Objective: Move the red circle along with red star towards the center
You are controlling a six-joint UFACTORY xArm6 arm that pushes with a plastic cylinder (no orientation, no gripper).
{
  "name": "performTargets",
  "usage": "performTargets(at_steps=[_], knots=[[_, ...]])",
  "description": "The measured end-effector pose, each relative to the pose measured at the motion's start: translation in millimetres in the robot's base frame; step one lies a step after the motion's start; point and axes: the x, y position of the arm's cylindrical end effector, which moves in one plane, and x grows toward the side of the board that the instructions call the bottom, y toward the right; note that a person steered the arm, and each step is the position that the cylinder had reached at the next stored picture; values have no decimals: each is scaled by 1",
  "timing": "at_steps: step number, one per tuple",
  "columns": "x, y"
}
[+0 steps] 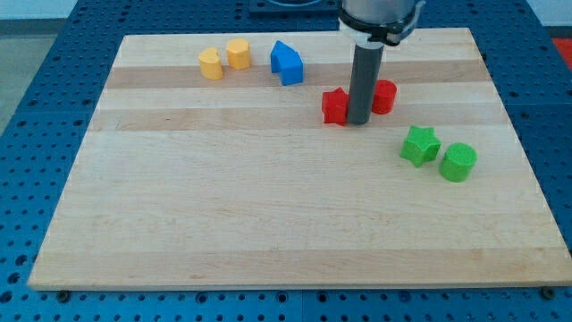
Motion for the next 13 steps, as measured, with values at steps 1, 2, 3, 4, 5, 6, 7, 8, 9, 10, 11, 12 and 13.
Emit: performTargets(at_steps=[1, 2, 3, 4, 5, 6, 7, 8, 9, 10, 11, 12, 13], knots=[[5, -14], [7, -37], [8, -42], [6, 74], [-24, 126], [-38, 50], [-32, -46], [-29, -124], [-34, -62], [-71, -31], [-82, -84], [-70, -149], [-42, -166]])
